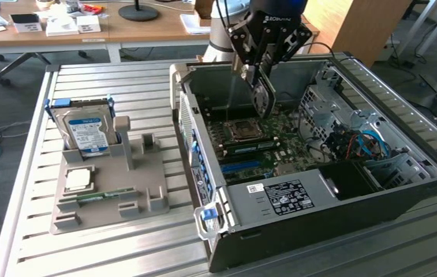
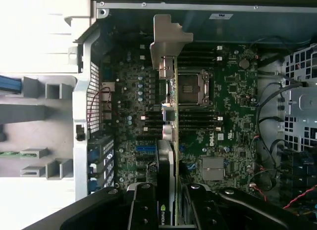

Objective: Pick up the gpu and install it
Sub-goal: 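Pick up the gpu and move the gpu toward the slot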

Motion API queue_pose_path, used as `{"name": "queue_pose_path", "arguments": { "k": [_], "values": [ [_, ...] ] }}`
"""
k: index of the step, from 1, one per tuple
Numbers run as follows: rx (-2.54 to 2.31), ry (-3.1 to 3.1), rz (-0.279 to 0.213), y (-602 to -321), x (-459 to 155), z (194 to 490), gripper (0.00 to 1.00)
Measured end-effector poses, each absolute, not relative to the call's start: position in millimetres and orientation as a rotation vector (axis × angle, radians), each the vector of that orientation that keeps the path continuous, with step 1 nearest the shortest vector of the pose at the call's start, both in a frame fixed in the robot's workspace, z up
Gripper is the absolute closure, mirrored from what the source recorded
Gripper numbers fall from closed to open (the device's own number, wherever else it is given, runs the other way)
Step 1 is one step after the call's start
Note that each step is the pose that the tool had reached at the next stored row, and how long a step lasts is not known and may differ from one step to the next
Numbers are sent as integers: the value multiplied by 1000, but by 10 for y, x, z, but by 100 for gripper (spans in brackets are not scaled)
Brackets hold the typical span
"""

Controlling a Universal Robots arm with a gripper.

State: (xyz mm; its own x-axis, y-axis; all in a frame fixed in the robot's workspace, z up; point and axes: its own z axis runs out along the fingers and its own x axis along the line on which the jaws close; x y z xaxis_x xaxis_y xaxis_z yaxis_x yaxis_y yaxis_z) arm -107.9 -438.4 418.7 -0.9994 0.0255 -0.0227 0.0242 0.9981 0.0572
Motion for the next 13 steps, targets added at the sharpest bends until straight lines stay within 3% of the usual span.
{"name": "queue_pose_path", "arguments": {
  "k": [13],
  "values": [
    [38,3117,89,-4385,-827,4187,73]
  ]
}}
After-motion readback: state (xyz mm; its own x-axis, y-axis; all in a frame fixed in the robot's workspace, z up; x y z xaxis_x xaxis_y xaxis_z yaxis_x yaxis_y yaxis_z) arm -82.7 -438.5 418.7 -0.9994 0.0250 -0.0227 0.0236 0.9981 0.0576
